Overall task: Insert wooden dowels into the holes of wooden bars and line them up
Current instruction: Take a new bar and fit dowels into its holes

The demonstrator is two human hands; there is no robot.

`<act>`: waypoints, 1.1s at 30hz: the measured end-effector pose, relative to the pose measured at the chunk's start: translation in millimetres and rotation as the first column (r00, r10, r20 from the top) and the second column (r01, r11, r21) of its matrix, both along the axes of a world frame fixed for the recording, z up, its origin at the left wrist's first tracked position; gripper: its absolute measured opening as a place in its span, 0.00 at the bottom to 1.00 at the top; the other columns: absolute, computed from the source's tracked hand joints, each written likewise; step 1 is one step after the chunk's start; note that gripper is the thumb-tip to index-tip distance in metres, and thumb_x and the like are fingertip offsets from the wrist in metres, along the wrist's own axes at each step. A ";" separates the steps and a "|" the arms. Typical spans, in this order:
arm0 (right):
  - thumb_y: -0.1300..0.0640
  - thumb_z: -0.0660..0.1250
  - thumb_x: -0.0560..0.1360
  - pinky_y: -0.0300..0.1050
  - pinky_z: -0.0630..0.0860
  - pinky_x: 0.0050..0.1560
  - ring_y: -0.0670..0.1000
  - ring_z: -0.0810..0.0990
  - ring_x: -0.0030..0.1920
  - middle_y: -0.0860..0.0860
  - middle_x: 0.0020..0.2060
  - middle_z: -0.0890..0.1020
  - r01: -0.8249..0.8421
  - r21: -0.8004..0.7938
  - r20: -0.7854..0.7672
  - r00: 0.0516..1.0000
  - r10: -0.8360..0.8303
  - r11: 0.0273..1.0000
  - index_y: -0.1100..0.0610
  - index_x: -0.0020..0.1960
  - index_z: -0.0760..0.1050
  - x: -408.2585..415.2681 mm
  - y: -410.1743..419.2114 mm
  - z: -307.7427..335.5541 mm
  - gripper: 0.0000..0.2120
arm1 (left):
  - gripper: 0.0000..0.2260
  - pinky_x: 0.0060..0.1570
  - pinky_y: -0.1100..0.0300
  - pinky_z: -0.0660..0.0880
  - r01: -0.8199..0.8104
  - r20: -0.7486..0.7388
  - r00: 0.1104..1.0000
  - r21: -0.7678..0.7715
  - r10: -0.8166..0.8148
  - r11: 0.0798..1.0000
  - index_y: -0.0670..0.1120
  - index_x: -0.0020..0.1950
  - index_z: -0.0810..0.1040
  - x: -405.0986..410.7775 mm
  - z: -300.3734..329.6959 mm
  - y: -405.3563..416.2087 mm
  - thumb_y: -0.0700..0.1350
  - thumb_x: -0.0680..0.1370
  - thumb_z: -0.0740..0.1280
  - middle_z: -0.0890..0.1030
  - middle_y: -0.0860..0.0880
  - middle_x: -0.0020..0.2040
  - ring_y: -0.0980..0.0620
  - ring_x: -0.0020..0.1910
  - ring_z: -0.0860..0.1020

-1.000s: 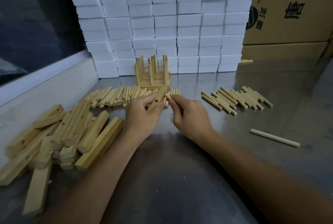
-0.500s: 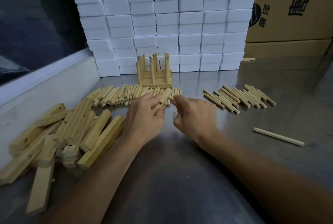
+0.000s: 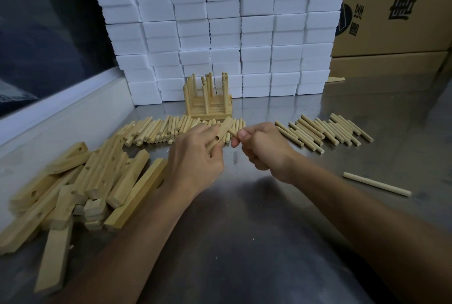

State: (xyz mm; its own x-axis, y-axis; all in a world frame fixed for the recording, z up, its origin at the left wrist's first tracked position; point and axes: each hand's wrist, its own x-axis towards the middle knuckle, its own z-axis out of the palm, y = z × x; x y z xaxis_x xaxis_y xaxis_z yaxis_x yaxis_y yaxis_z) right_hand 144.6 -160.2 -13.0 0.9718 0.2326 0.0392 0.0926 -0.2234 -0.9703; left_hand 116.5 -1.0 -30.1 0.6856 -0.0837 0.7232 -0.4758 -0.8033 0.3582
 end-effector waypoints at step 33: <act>0.50 0.66 0.78 0.56 0.77 0.52 0.59 0.80 0.49 0.57 0.49 0.81 0.538 -0.712 0.511 0.838 -0.192 0.451 0.59 0.54 0.78 44.0 -63.2 -24.4 0.12 | 0.06 0.21 0.60 0.70 -0.216 -0.315 0.874 -0.934 -0.370 0.285 0.47 0.48 0.80 8.5 -5.5 -3.4 0.38 0.80 0.65 0.80 0.42 0.41 0.50 0.23 0.75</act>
